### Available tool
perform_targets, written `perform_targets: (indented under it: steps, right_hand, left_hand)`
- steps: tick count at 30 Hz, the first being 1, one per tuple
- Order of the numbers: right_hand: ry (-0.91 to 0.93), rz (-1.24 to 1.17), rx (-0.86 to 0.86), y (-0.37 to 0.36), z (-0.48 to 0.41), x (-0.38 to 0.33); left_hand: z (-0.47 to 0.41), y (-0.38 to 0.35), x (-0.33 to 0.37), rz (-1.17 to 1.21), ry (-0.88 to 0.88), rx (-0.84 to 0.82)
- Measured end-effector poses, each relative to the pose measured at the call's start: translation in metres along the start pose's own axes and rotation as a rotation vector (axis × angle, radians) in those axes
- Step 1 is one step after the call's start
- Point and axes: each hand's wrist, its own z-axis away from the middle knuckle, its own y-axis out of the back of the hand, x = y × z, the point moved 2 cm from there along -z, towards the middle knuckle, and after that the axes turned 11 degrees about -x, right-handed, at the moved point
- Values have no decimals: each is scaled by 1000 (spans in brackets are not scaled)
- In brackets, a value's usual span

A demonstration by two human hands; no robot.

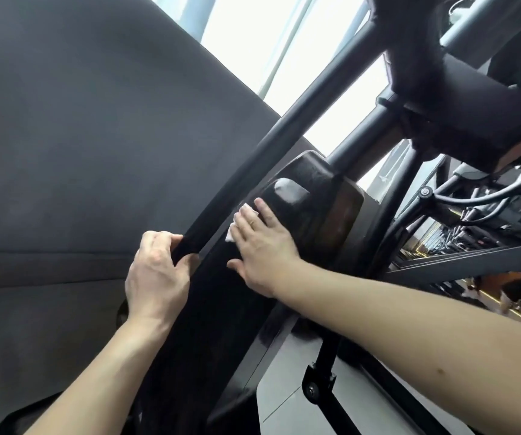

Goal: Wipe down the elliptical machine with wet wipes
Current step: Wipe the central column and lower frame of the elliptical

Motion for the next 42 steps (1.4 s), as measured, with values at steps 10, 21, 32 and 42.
perform_targets:
  steps: [10, 21, 32, 42]
  right_hand:
    - [-284, -199, 268, 4, 27, 91]
    - [-231, -243, 410, -28, 58, 75]
    - [96, -196, 292, -83, 100, -39]
    - [-270, -300, 381, -62, 78, 45]
  left_hand:
    - [-8, 2, -11, -3, 8, -24]
    - [-7, 2, -9, 22, 14, -33]
    - [-4, 3, -7, 13, 35, -46]
    - [-2, 1, -8, 9, 3, -38]
